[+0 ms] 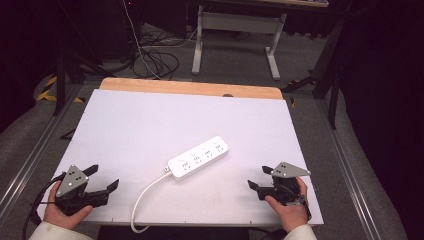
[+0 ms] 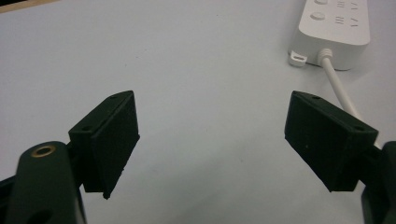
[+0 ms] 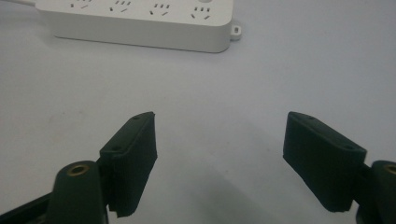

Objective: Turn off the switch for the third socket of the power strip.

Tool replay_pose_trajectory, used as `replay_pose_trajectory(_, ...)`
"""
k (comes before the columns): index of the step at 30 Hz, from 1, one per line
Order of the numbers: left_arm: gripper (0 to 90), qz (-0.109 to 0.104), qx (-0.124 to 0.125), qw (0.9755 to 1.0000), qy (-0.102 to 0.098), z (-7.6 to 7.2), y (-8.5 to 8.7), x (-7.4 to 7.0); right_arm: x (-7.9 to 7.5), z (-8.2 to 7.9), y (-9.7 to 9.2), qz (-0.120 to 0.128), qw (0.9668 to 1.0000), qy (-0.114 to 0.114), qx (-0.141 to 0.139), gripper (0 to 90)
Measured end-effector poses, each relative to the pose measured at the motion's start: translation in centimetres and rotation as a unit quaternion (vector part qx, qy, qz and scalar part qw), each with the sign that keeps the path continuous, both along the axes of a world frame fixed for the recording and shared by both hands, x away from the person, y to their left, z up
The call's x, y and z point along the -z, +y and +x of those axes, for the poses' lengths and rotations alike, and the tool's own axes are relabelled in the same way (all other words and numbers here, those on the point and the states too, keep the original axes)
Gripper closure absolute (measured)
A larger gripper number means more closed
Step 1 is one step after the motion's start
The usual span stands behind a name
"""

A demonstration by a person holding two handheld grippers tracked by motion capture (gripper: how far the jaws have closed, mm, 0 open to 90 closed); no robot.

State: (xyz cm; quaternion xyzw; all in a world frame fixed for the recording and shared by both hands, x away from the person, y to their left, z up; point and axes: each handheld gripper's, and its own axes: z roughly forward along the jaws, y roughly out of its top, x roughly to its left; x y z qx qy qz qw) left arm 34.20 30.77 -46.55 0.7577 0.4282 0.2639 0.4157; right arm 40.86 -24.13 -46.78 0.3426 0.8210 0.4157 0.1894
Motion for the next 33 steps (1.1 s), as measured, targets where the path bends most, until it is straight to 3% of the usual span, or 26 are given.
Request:
replay_pose_trajectory(14,16.9,0.0,-0.001,1.0,0.0,-0.01,0.0,-0.02,-0.01,0.03,-0.1,0.007,0.9999,0.0,-0.008,26.3)
replay_pose_trajectory(26,16.8,0.016,-0.006,0.9998,-0.009,-0.21,-0.27,-0.13,-0.12,0.11,-0.06,0.002,1.0,0.0,-0.006,26.3)
replay_pose_trajectory(33,16.8,0.013,-0.009,0.9999,-0.007,-0.19,-0.26,-0.1,-0.5,0.57,0.33,-0.009,0.9998,0.013,-0.011,29.8)
